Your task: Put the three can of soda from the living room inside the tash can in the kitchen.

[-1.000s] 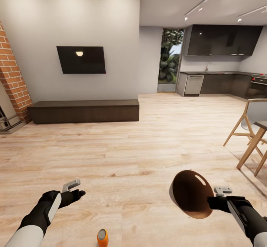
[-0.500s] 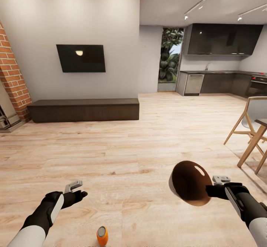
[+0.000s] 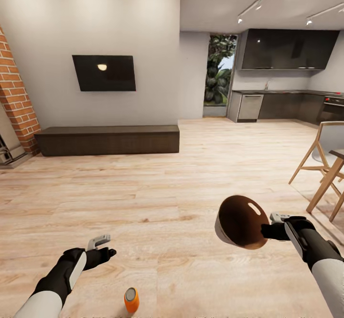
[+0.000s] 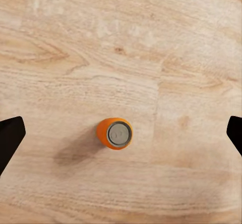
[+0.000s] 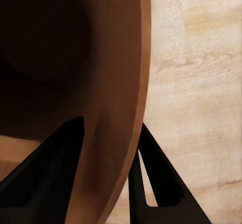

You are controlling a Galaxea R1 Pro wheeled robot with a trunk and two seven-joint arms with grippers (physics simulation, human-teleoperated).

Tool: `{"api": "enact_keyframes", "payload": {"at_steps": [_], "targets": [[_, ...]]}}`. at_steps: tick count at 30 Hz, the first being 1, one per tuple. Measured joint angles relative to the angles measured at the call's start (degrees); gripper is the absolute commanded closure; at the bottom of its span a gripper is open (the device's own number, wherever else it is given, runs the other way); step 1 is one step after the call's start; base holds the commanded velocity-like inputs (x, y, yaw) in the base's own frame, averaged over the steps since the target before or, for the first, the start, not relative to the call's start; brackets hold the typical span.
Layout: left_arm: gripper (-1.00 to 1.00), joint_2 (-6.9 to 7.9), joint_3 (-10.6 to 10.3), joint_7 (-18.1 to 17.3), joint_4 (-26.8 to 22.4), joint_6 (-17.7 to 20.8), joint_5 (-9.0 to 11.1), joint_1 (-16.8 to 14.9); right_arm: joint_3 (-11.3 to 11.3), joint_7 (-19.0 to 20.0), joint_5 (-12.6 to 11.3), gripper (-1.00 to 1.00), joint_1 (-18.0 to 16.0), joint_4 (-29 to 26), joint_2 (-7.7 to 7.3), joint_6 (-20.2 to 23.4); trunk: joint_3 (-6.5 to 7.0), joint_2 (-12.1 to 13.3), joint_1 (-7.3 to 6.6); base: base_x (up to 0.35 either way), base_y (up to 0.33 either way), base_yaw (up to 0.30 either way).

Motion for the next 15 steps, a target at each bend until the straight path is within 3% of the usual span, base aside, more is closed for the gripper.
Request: {"api": "enact_keyframes", "payload": {"at_steps": [2,5,7,11,15], "targets": [[-1.0,-0.02,-0.66,0.03,0.09,-0.52,0.0,0.0,0.39,-0.02,0.23,1.0,-1.32,-0.02,0.43,0.2,-0.35,-0.8,0.44,0.0,0.0,0.0],[-1.0,-0.03,-1.13,0.15,1.28,-1.84,0.01,-0.01,3.36,-1.72,-1.18,1.0,-2.59,0.07,0.9,0.55,-0.9,-2.0,1.1,0.0,0.0,0.0],[-1.0,-0.03,-1.23,0.19,1.79,-2.58,0.01,0.0,4.28,-3.0,0.48,1.0,-2.83,0.1,0.96,0.37,-1.26,-2.81,1.54,0.0,0.0,0.0],[-1.0,-0.1,-1.35,0.26,3.27,-4.05,0.04,0.0,5.38,-4.34,-0.74,1.0,-3.11,0.08,1.08,0.52,-1.98,-4.41,2.42,0.0,0.0,0.0],[-1.0,-0.56,-1.4,0.77,4.18,-5.35,-0.02,0.0,5.95,-5.01,0.31,1.0,-3.21,0.13,1.45,0.44,-2.7,-6.02,3.3,0.0,0.0,0.0]]}}
